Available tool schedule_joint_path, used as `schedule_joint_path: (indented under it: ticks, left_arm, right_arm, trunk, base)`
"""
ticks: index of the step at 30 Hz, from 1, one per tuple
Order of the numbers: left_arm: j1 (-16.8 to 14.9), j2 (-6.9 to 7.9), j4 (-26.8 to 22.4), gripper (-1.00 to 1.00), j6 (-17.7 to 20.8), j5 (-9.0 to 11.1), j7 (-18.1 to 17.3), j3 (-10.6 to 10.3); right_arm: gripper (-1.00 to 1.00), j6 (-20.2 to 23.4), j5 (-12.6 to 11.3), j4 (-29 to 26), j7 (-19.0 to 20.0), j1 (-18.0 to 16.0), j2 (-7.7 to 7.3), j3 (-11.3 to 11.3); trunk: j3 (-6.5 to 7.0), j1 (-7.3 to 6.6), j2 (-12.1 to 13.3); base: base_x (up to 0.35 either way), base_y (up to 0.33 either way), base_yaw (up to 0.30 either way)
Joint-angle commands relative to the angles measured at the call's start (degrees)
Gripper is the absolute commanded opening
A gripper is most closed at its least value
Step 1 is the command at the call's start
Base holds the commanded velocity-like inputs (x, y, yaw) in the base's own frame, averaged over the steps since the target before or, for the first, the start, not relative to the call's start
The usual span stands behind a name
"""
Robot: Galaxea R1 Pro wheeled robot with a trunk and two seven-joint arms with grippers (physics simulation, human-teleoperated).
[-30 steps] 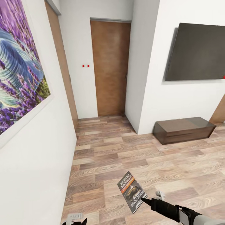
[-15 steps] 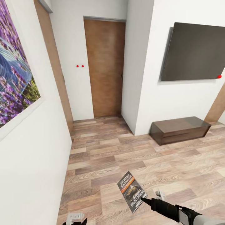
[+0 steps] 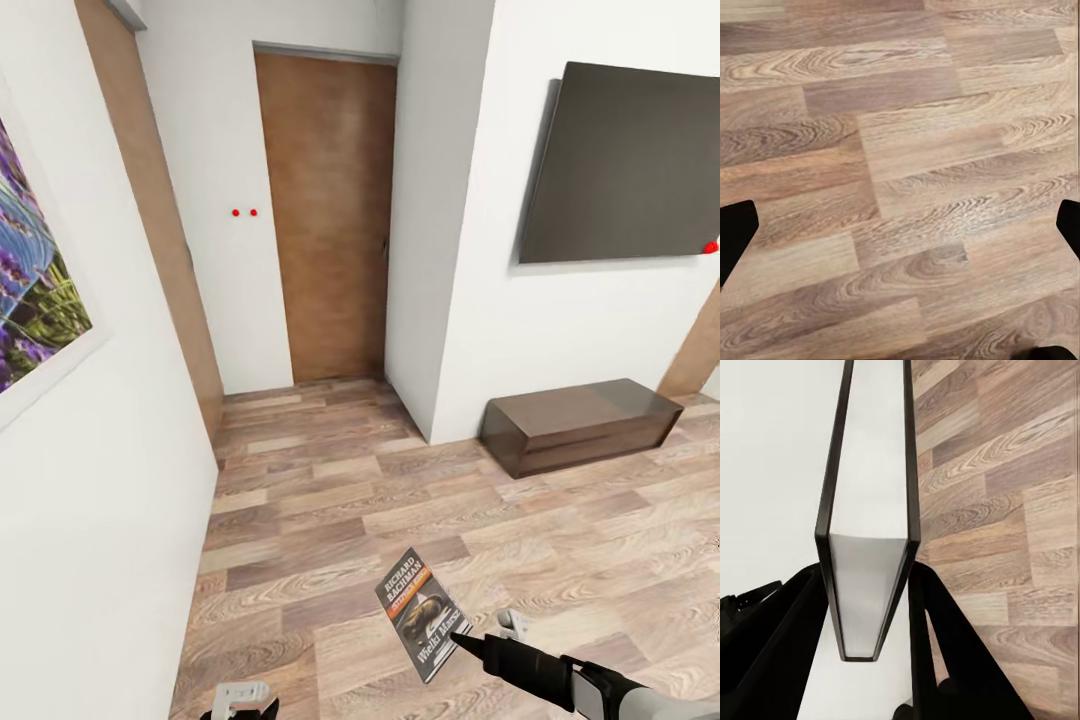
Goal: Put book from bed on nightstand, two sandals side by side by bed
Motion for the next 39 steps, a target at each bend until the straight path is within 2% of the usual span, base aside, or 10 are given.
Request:
schedule_joint_path:
  ticks: [1, 39]
  left_arm:
    - [-0.05, 0.01, 0.03, 1.00, -0.15, -0.32, -0.20, 0.48]
    - [-0.02, -0.07, 0.03, 1.00, -0.15, -0.32, -0.24, 0.48]
  right_arm:
    - [-1.00, 0.13, -0.57, 0.18, 0.27, -0.11, 0.03, 0.20]
    - [-1.00, 0.14, -0.54, 0.18, 0.43, -0.11, -0.06, 0.20]
  trunk:
    - [-0.10, 0.05, -0.09]
    - [-0.10, 0.05, -0.09]
  base:
    - [0.251, 0.000, -0.256]
    - [0.014, 0.000, -0.281]
